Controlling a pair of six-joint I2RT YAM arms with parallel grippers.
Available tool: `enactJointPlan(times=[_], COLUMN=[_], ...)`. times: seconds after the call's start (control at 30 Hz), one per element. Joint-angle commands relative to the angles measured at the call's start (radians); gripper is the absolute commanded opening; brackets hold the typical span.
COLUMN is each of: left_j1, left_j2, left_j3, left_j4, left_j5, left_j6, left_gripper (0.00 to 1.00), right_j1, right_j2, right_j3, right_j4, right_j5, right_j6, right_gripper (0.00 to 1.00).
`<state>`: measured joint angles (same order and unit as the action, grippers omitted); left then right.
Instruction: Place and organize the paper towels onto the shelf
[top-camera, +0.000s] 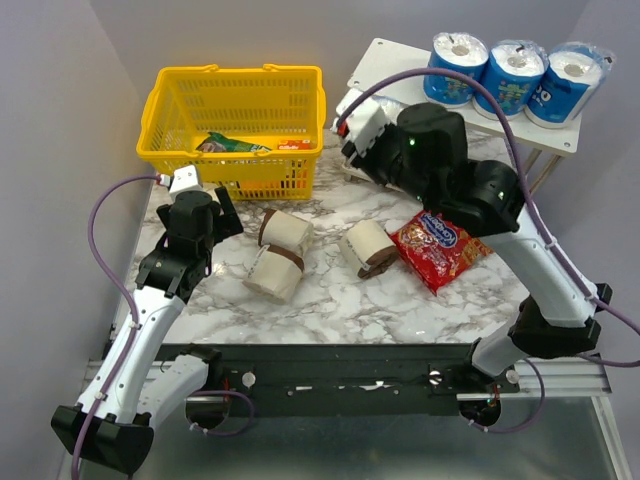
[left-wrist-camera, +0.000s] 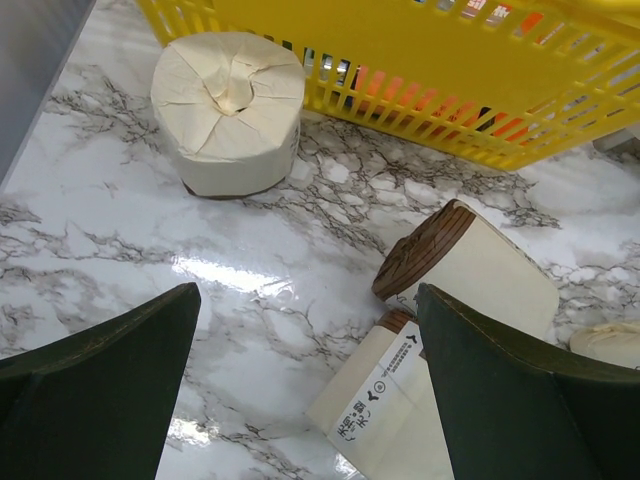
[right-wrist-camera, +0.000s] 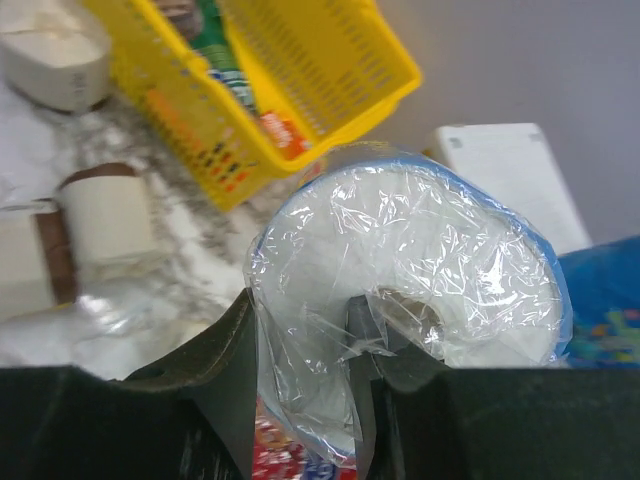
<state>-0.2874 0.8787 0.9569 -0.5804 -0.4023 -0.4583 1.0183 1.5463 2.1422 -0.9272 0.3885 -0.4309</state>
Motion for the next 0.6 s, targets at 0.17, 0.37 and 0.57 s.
enactJointPlan(times=[0.17, 0.37, 0.57], left_j1=[0.001, 0.001, -0.001], left_j2=[-0.014, -0.014, -0.006], left_j3=[-0.009, -0.010, -0.009], left_j4=[0.027, 0.031, 0.033], left_j5=[0.046, 0.062, 0.068], left_j6=[-0.014, -0.016, -0.016], left_gripper=[0.99, 0.99, 0.99], right_j1=[-0.242, -0.345, -0.392], right_j2=[0.167, 0.218, 0.245], right_j3=[0.154, 0.153, 0.153], right_j4=[0.224, 0.298, 0.352], right_j5=[-0.016, -0.080, -0.123], right_j6=[-0.483, -0.468, -0.450], right_gripper=[0.32, 0.31, 0.31])
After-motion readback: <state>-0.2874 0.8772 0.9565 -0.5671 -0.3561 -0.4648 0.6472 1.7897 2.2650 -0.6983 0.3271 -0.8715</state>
